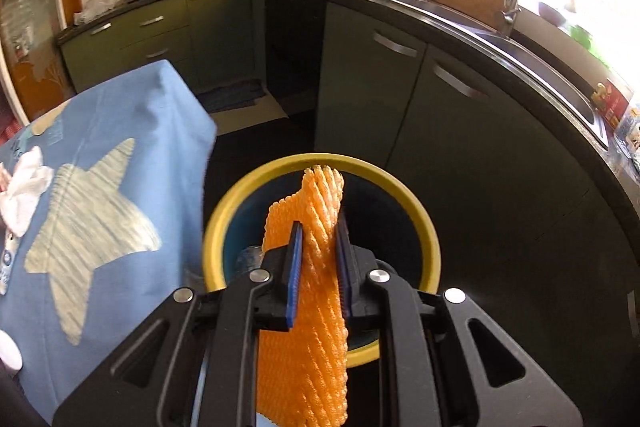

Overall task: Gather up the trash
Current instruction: 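Carry the orange sleeve over the bin and open the right gripper, then grasp the white Co-Q pill bottle with the left gripper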

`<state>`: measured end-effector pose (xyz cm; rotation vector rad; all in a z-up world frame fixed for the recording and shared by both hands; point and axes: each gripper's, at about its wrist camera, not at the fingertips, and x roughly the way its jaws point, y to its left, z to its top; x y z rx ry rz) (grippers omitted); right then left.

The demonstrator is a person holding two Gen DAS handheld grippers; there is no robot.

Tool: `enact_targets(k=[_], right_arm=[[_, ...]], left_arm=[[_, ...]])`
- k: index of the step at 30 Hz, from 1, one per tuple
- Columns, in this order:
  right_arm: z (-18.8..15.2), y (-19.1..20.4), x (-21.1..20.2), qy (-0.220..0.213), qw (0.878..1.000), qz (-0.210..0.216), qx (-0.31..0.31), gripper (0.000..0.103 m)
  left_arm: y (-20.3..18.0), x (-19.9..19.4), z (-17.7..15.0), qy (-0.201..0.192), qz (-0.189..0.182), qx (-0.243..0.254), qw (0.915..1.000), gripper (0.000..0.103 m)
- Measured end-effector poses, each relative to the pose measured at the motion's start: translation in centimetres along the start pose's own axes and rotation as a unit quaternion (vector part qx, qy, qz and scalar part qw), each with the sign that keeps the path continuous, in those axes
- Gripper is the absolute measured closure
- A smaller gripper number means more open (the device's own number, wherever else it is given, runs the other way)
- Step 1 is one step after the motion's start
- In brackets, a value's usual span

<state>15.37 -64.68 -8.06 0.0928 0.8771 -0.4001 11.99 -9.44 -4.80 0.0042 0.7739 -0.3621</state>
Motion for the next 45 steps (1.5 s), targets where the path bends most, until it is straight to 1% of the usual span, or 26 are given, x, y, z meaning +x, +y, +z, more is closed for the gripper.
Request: enact_targets(k=[4,6,8,9,10,12,13,17,20,23,27,29,33,36,39,41,45], right_arm=[[1.0,-2.1,4.3,0.033,0.999,-0.025,0.018,0.087],[1.4,-3.0,6.2,0.043,0.998,-0.035,0.028,0.085],[1.9,-4.0,7.7,0.043,0.997,-0.048,0.042,0.076],[2.1,-4.4,8.1,0.044,0.996,-0.058,0.046,0.069],[2.2,-4.4,8.2,0.043,0.996,-0.062,0.050,0.069],[1.9,-4.5,7.5,0.034,0.996,-0.050,0.057,0.068],[1.6,-4.4,6.8,0.027,0.997,-0.046,0.058,0.066],[-0.4,-3.7,4.1,0.003,0.998,-0.029,0.053,0.062],[-1.8,-3.1,1.7,-0.013,0.998,-0.004,0.058,0.059],[-3.1,-2.4,-0.6,-0.032,0.997,0.015,0.064,0.057],[-4.6,-1.2,-2.8,-0.042,0.996,0.044,0.064,0.055],[-5.0,-0.6,-3.3,-0.043,0.996,0.055,0.061,0.054],[-5.7,0.1,-4.0,-0.043,0.995,0.076,0.058,0.053],[-5.8,0.5,-3.9,-0.040,0.994,0.084,0.058,0.053],[-5.9,0.7,-3.7,-0.035,0.994,0.090,0.057,0.053],[-6.0,0.9,-3.6,-0.032,0.994,0.093,0.055,0.053],[-6.2,1.1,-3.4,-0.030,0.993,0.098,0.053,0.053]], left_arm=[[-1.4,0.6,0.4,0.007,-0.009,0.014,0.9998,0.005],[-2.1,0.8,0.5,0.012,-0.017,0.021,0.9996,0.005],[-2.7,1.1,0.6,0.017,-0.025,0.028,0.9991,0.005],[-3.2,1.3,0.7,0.020,-0.027,0.034,0.9989,0.005],[-3.5,1.4,0.7,0.021,-0.027,0.039,0.9987,0.005],[-4.1,1.5,0.6,0.022,-0.031,0.050,0.9980,0.005],[-4.4,1.6,0.6,0.023,-0.035,0.054,0.9976,0.005],[-5.6,1.7,0.4,0.029,-0.053,0.078,0.9951,0.005],[-6.6,1.8,-0.1,0.033,-0.068,0.103,0.9918,0.005],[-7.4,1.9,-0.6,0.040,-0.093,0.128,0.9866,0.005],[-8.4,2.4,-1.5,0.059,-0.120,0.156,0.9787,0.005],[-8.9,2.6,-2.1,0.067,-0.131,0.174,0.9737,0.005],[-9.7,3.2,-2.7,0.076,-0.134,0.208,0.9659,0.005],[-10.5,3.6,-3.0,0.086,-0.152,0.234,0.9563,0.006],[-11.4,4.2,-3.4,0.098,-0.162,0.258,0.9474,0.014],[-11.7,4.8,-3.6,0.110,-0.157,0.266,0.9449,0.020],[-11.9,6.1,-4.0,0.132,-0.150,0.274,0.9409,0.024]])
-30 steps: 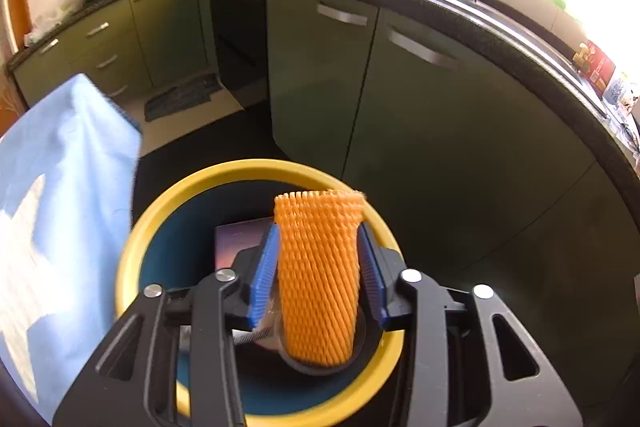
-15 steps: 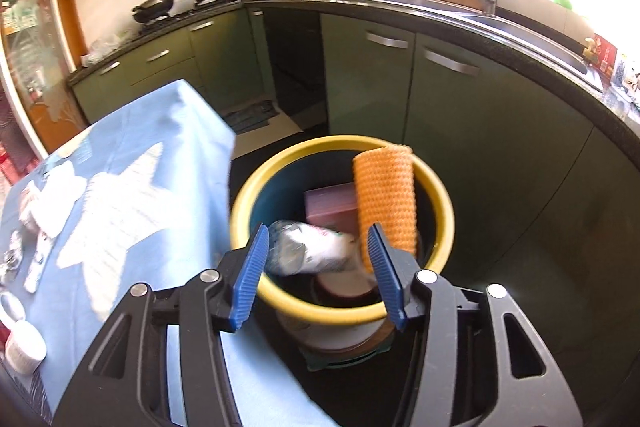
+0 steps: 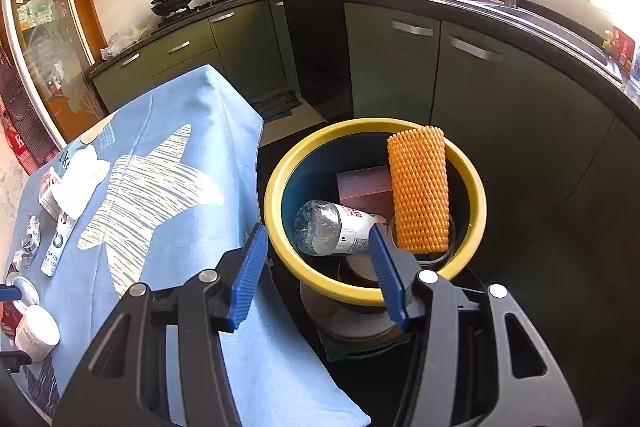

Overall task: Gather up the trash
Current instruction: 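Grasp the white Co-Q pill bottle with the left gripper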

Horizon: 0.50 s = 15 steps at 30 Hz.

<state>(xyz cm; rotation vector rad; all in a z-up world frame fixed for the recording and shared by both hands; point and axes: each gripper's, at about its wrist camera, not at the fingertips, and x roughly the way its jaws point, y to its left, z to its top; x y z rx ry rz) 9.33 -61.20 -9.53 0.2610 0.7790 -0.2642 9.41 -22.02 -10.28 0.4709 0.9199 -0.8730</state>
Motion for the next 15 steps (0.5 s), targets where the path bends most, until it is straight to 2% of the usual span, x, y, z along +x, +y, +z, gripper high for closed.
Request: enact_targets(k=[7,12,15], right_arm=[[-0.2,0.1,0.6,0.008,1.000,0.007,0.000,0.053],[-0.4,-0.2,0.9,0.012,1.000,0.009,0.002,0.052],[-0.5,-0.4,1.0,0.012,1.000,0.011,0.004,0.052]], left_arm=[[-0.1,2.1,0.3,0.040,0.005,0.013,0.9991,0.037],[-0.3,2.9,0.2,0.058,0.021,0.021,0.9979,0.040],[-0.5,3.0,0.2,0.063,0.029,0.027,0.9972,0.050]])
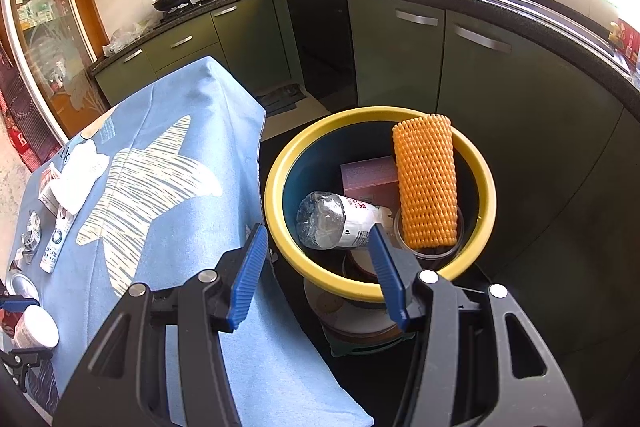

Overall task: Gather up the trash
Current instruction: 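Grasp the white Co-Q pill bottle with the left gripper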

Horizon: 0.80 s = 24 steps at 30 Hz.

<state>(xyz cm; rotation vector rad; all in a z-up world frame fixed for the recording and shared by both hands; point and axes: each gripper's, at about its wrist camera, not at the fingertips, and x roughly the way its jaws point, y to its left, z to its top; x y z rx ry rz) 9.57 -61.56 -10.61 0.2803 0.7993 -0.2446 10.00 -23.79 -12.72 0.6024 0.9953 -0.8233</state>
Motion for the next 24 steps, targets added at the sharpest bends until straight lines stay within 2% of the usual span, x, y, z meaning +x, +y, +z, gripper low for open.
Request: enact_targets(k=[8,16,24], right_arm=[[-0.3,-0.6,-0.2,-0.003,1.000,0.008,0.007,0.052],[-0.4,-1.4,-0.8,-0.012,1.000,0.015,0.017,0.052],[-0.6,-2.0,-1.0,-0.015,0.999,0.021,0.023,0.052]], left_arm=[[-0.9,-0.1,0.4,0.003,-0.005,0.010,0.9999,0.053],[-1.0,-1.6,2.1,-0.022,-0.010,0.005,0.9997,0.053],[-0.7,-3.6,3.5,-0.048,0.005,0.004,0.9988,0.054]])
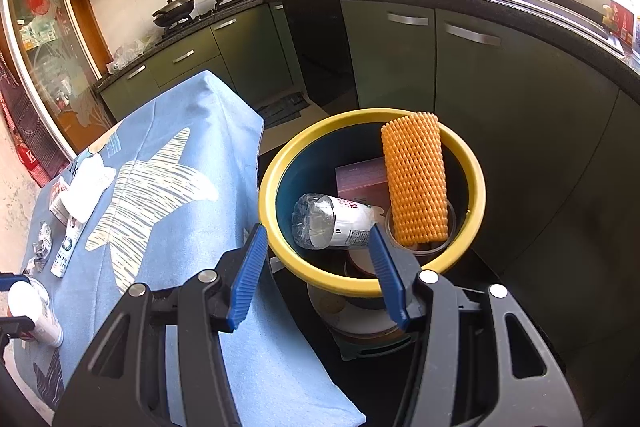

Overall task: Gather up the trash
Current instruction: 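Grasp the white Co-Q pill bottle with the left gripper, then carry the pill bottle over the bin and open the left gripper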

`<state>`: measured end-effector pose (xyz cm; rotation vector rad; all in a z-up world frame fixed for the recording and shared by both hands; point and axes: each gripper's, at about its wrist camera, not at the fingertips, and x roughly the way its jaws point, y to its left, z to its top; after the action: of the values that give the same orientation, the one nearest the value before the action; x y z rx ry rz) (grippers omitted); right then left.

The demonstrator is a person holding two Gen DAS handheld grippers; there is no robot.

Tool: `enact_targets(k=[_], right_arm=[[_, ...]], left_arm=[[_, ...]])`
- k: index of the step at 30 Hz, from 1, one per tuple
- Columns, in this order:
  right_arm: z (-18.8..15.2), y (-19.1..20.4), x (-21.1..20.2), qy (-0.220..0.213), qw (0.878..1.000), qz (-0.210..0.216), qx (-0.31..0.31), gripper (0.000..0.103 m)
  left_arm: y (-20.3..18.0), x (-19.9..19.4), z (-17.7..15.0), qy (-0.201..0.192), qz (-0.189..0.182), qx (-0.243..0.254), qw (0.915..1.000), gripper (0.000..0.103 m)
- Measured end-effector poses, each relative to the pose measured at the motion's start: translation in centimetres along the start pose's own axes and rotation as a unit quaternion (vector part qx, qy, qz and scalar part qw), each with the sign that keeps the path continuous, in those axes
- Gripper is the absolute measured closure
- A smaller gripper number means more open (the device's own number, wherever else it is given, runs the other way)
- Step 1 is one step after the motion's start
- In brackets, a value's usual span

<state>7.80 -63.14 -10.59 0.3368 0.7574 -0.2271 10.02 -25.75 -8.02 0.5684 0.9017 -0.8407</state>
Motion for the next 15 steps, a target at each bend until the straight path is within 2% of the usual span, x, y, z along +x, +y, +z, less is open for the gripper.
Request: enact_targets(k=[15], right_arm=[[-0.1,-0.3,0.1,0.001,1.000,0.003,0.002,0.052]], left_arm=[[2.1,-0.8,1.7,-0.028,0.031,-0.027,0.9988,0.054]])
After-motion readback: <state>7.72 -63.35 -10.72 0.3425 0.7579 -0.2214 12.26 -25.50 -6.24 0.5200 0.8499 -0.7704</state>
